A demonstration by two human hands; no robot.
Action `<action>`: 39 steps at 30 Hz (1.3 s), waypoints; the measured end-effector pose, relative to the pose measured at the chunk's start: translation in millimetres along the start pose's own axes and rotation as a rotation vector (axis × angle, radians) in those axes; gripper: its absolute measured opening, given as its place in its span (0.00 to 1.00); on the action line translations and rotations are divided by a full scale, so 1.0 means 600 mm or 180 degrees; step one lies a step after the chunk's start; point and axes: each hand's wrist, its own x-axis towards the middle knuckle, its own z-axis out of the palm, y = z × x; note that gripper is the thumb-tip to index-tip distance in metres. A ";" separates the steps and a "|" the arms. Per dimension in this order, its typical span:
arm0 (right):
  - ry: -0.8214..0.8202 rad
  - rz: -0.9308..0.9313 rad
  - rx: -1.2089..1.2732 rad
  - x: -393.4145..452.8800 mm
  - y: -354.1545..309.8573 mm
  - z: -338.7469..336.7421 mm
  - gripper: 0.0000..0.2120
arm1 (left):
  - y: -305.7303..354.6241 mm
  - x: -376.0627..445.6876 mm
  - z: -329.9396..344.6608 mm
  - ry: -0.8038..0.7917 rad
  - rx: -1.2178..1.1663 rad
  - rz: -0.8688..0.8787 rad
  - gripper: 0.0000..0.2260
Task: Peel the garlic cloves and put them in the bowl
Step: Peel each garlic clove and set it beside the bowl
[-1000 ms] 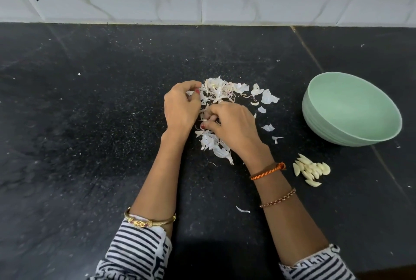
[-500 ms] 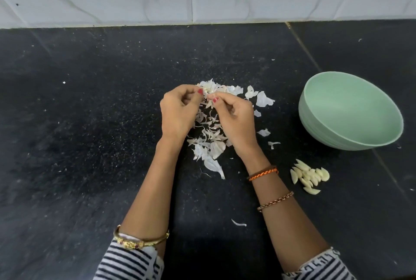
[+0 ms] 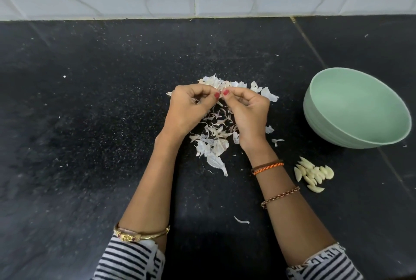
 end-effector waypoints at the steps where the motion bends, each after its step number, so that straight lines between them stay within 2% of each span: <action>1: -0.0002 0.0030 0.0008 0.000 -0.001 0.000 0.04 | 0.000 0.000 0.001 -0.0024 0.0090 0.0028 0.06; 7: -0.0008 0.0173 0.0040 0.000 -0.004 -0.002 0.03 | -0.004 -0.003 0.010 -0.0146 0.0500 0.0201 0.05; 15: -0.0098 0.0190 -0.0003 -0.001 -0.006 -0.002 0.07 | -0.014 -0.003 0.017 0.0002 0.1370 0.0675 0.15; 18: -0.0202 0.0233 -0.0015 -0.001 -0.010 -0.007 0.06 | -0.015 -0.003 0.015 -0.0041 0.1313 0.0663 0.13; 21: -0.0443 0.0391 -0.0051 0.007 -0.019 -0.019 0.03 | -0.013 -0.004 0.014 -0.0102 0.1093 0.0546 0.12; 25: -0.1185 0.0772 -0.0500 0.014 -0.030 -0.038 0.06 | -0.010 -0.004 0.000 0.0021 0.0878 0.0326 0.08; 28: -0.0897 0.0901 -0.0071 0.008 -0.025 -0.034 0.06 | -0.008 -0.002 -0.010 0.0371 0.0792 0.0224 0.09; 32: -0.0543 0.0858 0.0412 0.011 -0.013 -0.025 0.07 | -0.010 -0.006 0.004 0.0065 0.0954 0.0259 0.16; 34: -0.0493 0.0760 0.0409 0.010 -0.010 -0.023 0.07 | -0.010 -0.006 0.007 -0.0006 0.0788 0.0385 0.13; 36: -0.0427 0.0694 0.0415 0.009 -0.008 -0.023 0.08 | -0.009 -0.005 0.006 -0.0034 0.0663 0.0475 0.03; 39: -0.0374 0.0649 0.0321 0.010 -0.004 -0.022 0.06 | -0.008 -0.005 0.004 0.0023 0.0616 0.0578 0.07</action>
